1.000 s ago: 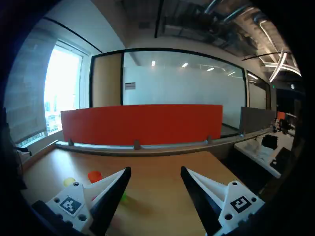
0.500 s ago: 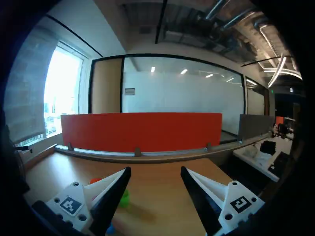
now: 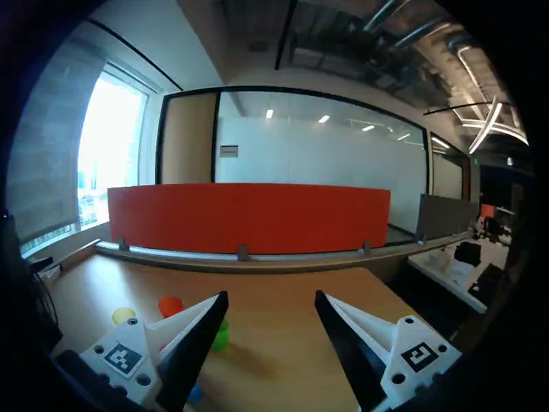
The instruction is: Pour water
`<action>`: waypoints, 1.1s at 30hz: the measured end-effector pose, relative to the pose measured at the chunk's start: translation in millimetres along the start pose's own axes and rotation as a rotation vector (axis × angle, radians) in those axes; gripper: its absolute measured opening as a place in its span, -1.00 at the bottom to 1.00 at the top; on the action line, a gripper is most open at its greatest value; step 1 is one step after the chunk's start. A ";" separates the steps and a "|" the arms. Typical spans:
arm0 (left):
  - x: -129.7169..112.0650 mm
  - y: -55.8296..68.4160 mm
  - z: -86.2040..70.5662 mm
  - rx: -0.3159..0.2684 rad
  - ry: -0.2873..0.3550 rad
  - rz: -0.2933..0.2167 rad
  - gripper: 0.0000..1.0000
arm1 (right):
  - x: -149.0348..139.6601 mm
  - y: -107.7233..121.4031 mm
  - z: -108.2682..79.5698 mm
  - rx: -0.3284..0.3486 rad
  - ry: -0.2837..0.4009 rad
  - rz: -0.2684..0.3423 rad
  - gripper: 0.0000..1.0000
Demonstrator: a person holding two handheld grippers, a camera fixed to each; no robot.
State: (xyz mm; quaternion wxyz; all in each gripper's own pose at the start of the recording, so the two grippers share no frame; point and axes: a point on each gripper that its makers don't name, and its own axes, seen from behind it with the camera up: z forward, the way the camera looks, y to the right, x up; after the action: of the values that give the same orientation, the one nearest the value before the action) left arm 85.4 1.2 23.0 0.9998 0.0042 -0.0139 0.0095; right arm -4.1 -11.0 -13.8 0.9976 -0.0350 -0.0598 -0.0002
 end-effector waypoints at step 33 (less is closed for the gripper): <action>-83.1 -2.2 -19.7 -0.008 0.045 0.017 0.86 | -24.5 -7.9 -1.3 -0.027 0.032 -0.044 0.96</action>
State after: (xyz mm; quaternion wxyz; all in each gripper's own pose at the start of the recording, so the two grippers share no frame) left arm 2.9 -2.4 0.9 0.9998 -0.0003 0.0087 0.0181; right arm -28.2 -19.1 -17.4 0.9976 -0.0473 -0.0444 -0.0237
